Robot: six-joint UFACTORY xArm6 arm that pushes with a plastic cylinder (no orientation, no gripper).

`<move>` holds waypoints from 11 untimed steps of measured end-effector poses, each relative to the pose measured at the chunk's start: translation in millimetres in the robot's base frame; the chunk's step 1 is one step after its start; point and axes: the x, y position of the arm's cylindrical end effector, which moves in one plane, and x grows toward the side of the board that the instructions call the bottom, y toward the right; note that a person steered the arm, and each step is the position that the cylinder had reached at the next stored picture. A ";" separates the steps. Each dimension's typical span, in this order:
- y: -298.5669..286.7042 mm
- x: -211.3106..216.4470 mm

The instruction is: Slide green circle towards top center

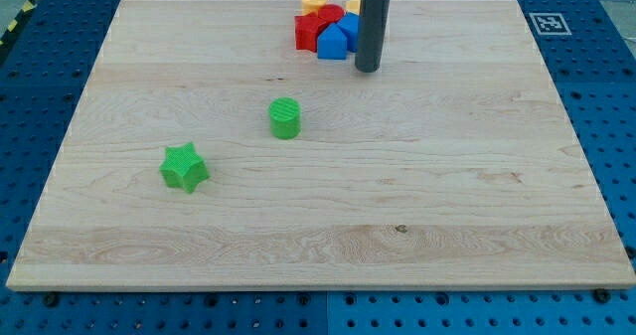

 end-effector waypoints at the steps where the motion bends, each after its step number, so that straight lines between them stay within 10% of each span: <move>1: -59.2 -3.3; 5: -144.6 119.3; 11: 22.7 30.8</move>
